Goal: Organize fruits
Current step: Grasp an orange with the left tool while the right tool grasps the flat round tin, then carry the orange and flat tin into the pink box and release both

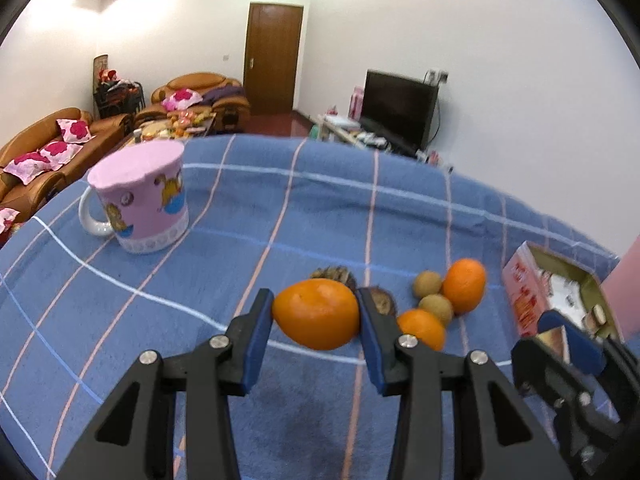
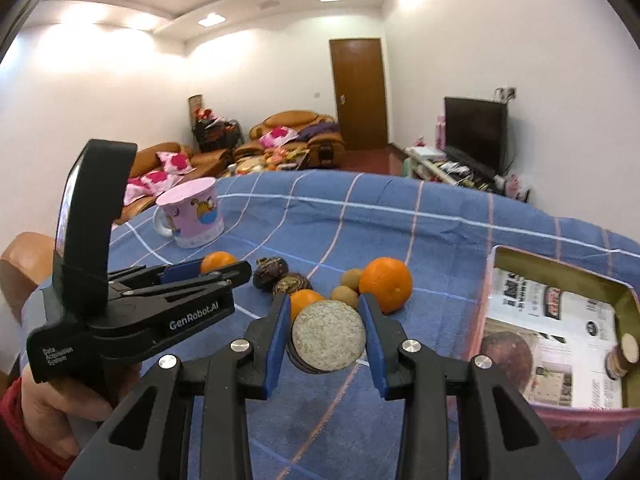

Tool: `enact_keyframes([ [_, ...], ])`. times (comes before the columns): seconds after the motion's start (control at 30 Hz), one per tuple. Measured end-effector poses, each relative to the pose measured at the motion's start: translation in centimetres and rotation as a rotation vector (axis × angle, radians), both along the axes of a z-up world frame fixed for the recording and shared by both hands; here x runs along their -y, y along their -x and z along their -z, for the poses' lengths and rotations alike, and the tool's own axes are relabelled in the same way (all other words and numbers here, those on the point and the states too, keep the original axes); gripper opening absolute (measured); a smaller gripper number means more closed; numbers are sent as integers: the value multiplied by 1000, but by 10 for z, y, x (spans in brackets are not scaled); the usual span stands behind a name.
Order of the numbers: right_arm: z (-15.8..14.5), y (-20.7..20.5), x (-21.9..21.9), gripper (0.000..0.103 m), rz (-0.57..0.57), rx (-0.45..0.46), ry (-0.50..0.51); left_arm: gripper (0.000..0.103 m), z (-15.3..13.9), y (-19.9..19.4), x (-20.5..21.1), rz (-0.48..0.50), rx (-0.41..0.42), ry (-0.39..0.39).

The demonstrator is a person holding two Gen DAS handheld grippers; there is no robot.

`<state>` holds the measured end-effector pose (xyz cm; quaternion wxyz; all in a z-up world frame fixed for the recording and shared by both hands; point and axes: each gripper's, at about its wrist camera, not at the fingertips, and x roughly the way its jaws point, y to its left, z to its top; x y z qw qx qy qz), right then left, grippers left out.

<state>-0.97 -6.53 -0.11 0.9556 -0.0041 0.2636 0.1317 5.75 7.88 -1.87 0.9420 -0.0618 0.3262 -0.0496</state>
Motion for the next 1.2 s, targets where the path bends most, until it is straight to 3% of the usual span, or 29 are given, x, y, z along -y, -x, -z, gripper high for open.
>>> enact_keyframes([
  [0.13,-6,12,-3,37,74,75,68,44,-9,10,-6,67,76,127],
  [0.2,-10,17,0,37,106,110,84,44,-15,15,-5,89,120,142],
  [0.37,-14,24,8,37,161,157,115,44,-18,18,5,111,169,121],
  [0.63,-11,28,19,37,198,176,159,44,-14,23,24,94,203,-7],
  [1.03,-8,40,39,37,205,165,177,44,-13,33,40,66,216,-76],
  [1.2,-9,41,54,37,225,153,166,44,-13,34,47,63,200,-69],
])
